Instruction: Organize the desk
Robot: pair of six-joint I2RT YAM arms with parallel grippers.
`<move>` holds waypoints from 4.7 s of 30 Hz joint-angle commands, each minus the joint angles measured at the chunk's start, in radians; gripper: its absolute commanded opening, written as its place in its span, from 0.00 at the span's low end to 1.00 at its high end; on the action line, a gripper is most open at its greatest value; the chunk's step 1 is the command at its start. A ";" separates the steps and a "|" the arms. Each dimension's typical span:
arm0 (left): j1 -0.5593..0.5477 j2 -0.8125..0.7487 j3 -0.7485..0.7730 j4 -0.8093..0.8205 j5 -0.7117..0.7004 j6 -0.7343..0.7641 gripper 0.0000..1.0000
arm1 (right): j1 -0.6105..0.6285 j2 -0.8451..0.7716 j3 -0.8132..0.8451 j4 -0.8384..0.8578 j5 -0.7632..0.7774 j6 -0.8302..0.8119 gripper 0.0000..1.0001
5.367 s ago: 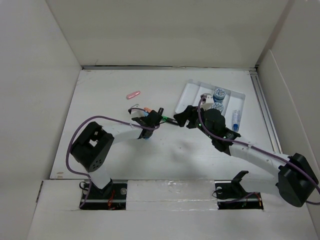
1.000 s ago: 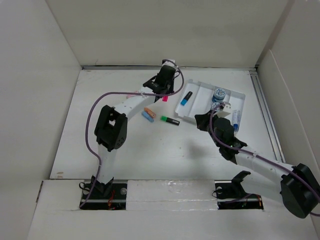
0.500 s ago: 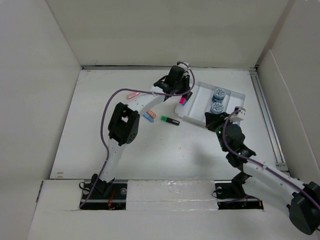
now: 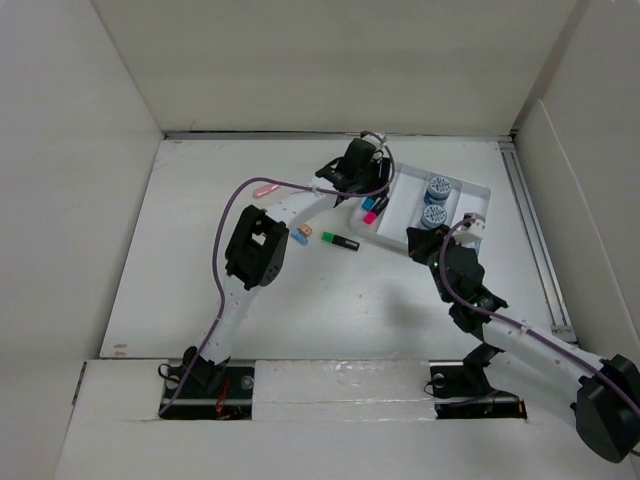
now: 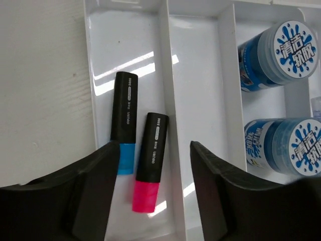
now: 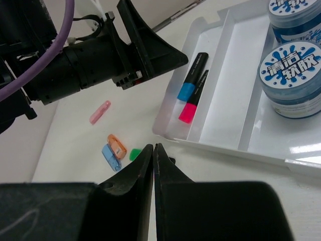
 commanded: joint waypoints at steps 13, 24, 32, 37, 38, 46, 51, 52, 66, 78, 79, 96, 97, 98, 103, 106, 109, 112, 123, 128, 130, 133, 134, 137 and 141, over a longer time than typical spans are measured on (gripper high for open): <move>-0.001 -0.568 -0.650 0.037 -0.468 -0.362 0.32 | -0.014 0.026 0.025 0.066 -0.042 -0.002 0.11; -0.001 -0.596 -0.880 -0.011 -0.389 -0.517 0.40 | -0.014 0.080 0.052 0.063 -0.081 -0.013 0.12; -0.061 -0.539 -0.864 0.027 -0.352 -0.546 0.42 | -0.014 0.105 0.061 0.070 -0.110 -0.021 0.13; -0.061 -0.512 -0.849 0.060 -0.352 -0.577 0.43 | -0.014 0.121 0.068 0.073 -0.128 -0.024 0.13; -0.061 -0.504 -0.848 0.066 -0.360 -0.580 0.44 | -0.014 0.121 0.071 0.072 -0.134 -0.025 0.13; -0.061 -0.435 -0.805 0.060 -0.389 -0.615 0.46 | -0.014 0.105 0.073 0.060 -0.137 -0.033 0.13; -0.061 -0.392 -0.772 0.047 -0.413 -0.617 0.46 | -0.014 0.121 0.079 0.063 -0.150 -0.034 0.14; -0.061 -0.384 -0.753 0.040 -0.423 -0.614 0.46 | -0.014 0.123 0.081 0.064 -0.150 -0.033 0.14; -0.071 -0.246 -0.628 -0.149 -0.605 -0.454 0.37 | -0.014 0.114 0.078 0.063 -0.145 -0.044 0.16; -0.080 -0.329 -0.795 -0.065 -0.507 -0.348 0.32 | -0.014 0.143 0.084 0.073 -0.168 -0.038 0.17; -0.080 -0.326 -0.786 -0.068 -0.503 -0.347 0.34 | -0.014 0.138 0.084 0.073 -0.165 -0.038 0.17; -0.080 -0.504 -0.667 -0.103 -0.506 -0.310 0.11 | -0.014 0.102 0.075 0.060 -0.143 -0.039 0.17; -0.089 -0.510 -0.644 -0.089 -0.493 -0.301 0.10 | -0.014 0.095 0.078 0.058 -0.145 -0.042 0.17; -0.089 -0.518 -0.625 -0.075 -0.466 -0.293 0.11 | -0.014 0.094 0.075 0.054 -0.134 -0.039 0.17; -0.089 -0.450 -0.433 -0.032 -0.391 -0.236 0.10 | -0.024 0.095 0.065 0.063 -0.131 -0.028 0.17; -0.089 -0.369 -0.305 -0.029 -0.363 -0.201 0.10 | -0.024 0.080 0.058 0.057 -0.110 -0.025 0.17; -0.089 -0.266 -0.168 -0.039 -0.357 -0.129 0.11 | -0.024 0.080 0.058 0.069 -0.122 -0.027 0.17; -0.089 -0.165 -0.052 -0.048 -0.340 -0.065 0.12 | -0.024 0.080 0.055 0.061 -0.116 -0.021 0.17; -0.071 0.012 0.116 0.009 -0.266 0.034 0.16 | -0.024 0.080 0.056 0.061 -0.114 -0.024 0.19; -0.061 0.030 0.129 0.011 -0.282 0.048 0.38 | -0.024 0.085 0.062 0.060 -0.125 -0.027 0.19; -0.061 0.030 0.146 -0.020 -0.295 0.043 0.50 | -0.024 0.083 0.052 0.067 -0.111 -0.024 0.19; -0.061 -0.025 0.078 -0.002 -0.335 0.029 0.61 | -0.024 0.075 0.055 0.070 -0.117 -0.028 0.20; -0.061 -0.075 0.047 0.024 -0.353 0.026 0.61 | -0.024 0.074 0.053 0.067 -0.113 -0.027 0.21; -0.061 -0.209 -0.109 0.053 -0.451 -0.024 0.59 | -0.024 0.088 0.053 0.077 -0.122 -0.028 0.21; -0.017 -0.414 -0.385 0.101 -0.571 -0.184 0.53 | -0.024 0.100 0.062 0.070 -0.131 -0.027 0.23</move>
